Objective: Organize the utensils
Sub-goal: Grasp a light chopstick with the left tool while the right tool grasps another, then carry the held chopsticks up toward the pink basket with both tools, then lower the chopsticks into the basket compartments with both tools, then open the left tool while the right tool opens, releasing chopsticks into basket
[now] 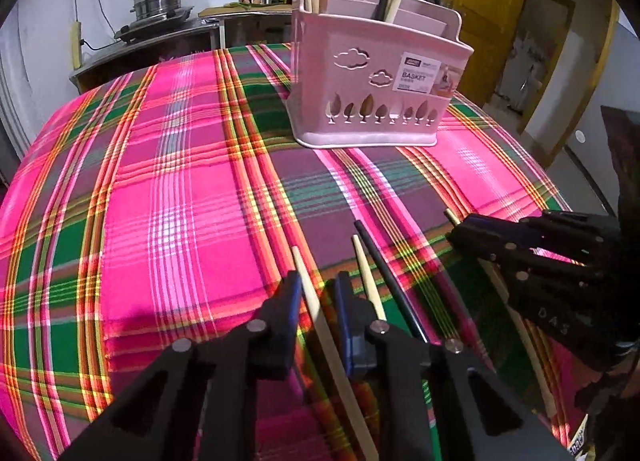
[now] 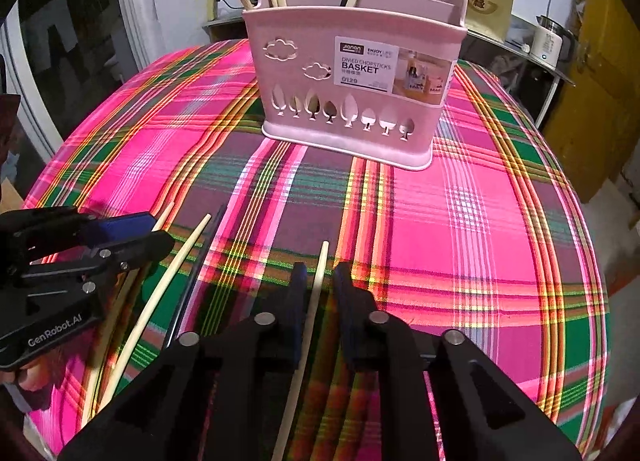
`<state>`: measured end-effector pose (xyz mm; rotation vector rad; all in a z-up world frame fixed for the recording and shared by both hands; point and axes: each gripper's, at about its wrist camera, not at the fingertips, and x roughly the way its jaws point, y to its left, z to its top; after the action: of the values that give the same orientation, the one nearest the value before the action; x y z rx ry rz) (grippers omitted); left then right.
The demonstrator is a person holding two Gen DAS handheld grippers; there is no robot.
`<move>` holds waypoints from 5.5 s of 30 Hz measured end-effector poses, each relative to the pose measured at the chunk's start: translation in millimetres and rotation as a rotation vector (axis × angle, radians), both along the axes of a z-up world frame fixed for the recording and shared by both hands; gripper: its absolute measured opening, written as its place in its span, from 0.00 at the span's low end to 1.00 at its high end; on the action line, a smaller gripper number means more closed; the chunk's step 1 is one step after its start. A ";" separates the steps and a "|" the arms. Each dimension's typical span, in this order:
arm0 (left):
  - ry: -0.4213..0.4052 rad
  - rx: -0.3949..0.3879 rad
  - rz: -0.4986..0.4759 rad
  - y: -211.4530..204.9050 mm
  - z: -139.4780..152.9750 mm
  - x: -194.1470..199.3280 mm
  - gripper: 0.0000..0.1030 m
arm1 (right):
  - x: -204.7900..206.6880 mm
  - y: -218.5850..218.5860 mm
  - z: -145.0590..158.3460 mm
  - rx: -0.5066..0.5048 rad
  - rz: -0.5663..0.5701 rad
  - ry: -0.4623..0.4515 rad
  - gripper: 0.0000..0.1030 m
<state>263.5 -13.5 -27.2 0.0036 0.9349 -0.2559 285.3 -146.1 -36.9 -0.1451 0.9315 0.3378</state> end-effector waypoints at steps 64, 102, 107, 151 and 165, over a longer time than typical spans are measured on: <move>-0.258 -0.070 -0.054 21.6 147.6 -89.1 0.06 | -94.8 -36.4 138.8 0.170 0.089 -0.277 0.04; -0.432 -0.101 -0.053 0.0 239.8 9.7 0.06 | -23.5 -44.9 220.7 0.330 0.006 -0.484 0.04; -0.445 -0.093 -0.058 -4.7 245.2 32.5 0.05 | -0.5 -41.0 225.7 0.339 0.005 -0.498 0.04; -0.298 -0.058 -0.057 -16.6 153.0 116.6 0.06 | 96.6 -23.4 129.1 0.344 -0.036 -0.334 0.05; -0.311 -0.096 -0.050 -3.4 162.8 85.1 0.24 | 67.4 -33.6 144.0 0.302 -0.034 -0.359 0.20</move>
<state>348.7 -17.0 135.6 -0.0210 0.6132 -0.3363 352.7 -179.7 107.1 0.0859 0.5197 0.4015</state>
